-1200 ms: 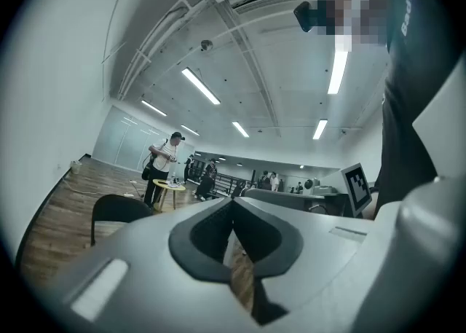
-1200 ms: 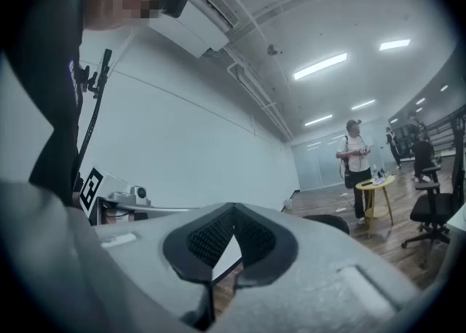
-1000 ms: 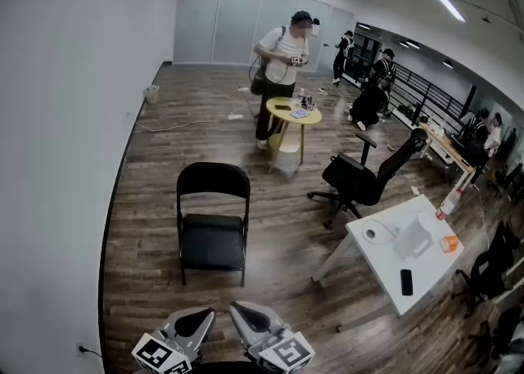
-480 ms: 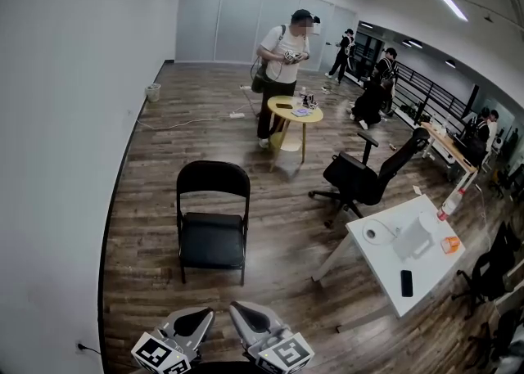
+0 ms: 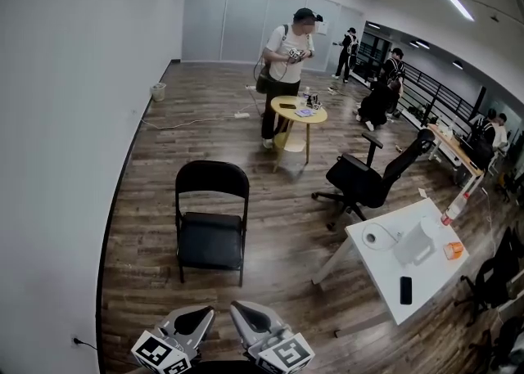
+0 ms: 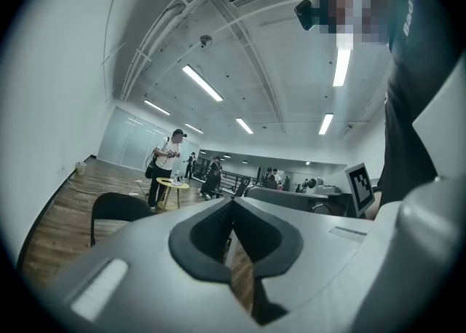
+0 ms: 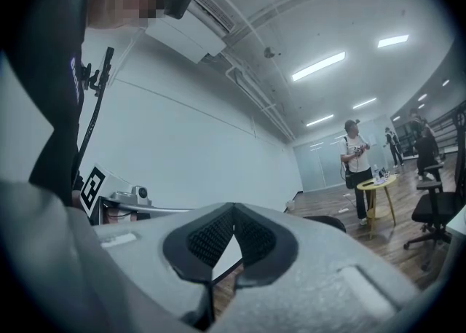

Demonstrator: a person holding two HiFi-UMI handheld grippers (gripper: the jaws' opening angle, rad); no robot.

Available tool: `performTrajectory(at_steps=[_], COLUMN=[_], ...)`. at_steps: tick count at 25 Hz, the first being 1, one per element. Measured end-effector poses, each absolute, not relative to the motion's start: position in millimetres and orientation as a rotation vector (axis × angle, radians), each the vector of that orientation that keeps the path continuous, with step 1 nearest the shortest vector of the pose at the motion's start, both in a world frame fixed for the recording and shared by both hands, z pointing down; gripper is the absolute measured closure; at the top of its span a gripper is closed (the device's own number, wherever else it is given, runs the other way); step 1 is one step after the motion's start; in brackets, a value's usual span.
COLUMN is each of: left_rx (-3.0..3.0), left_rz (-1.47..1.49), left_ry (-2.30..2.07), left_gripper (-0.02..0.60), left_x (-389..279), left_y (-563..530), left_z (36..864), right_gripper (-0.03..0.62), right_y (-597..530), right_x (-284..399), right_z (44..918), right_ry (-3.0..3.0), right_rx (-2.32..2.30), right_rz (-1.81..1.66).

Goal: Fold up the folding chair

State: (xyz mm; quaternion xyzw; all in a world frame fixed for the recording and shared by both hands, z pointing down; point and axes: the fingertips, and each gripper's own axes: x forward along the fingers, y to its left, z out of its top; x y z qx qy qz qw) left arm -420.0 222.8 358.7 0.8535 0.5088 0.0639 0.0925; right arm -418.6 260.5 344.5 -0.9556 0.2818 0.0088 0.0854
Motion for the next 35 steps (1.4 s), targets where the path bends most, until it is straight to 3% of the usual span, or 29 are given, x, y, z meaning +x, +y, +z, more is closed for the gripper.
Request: performTrajectory(at_steps=[20, 35], left_rx=[2.625, 2.616], left_rz=[0.206, 0.200], left_ry=[1.424, 1.438], left_gripper=[0.583, 0.581], left_x=[-436, -386], left_y=[289, 266], left_z=[364, 368], right_gripper=[0.595, 0.592], right_y=[325, 303], right_x=[-433, -382], right_z=[358, 360], right_ry=[0.927, 0.907], right_rx=[-2.850, -2.895], right_rz=[-0.006, -0.049])
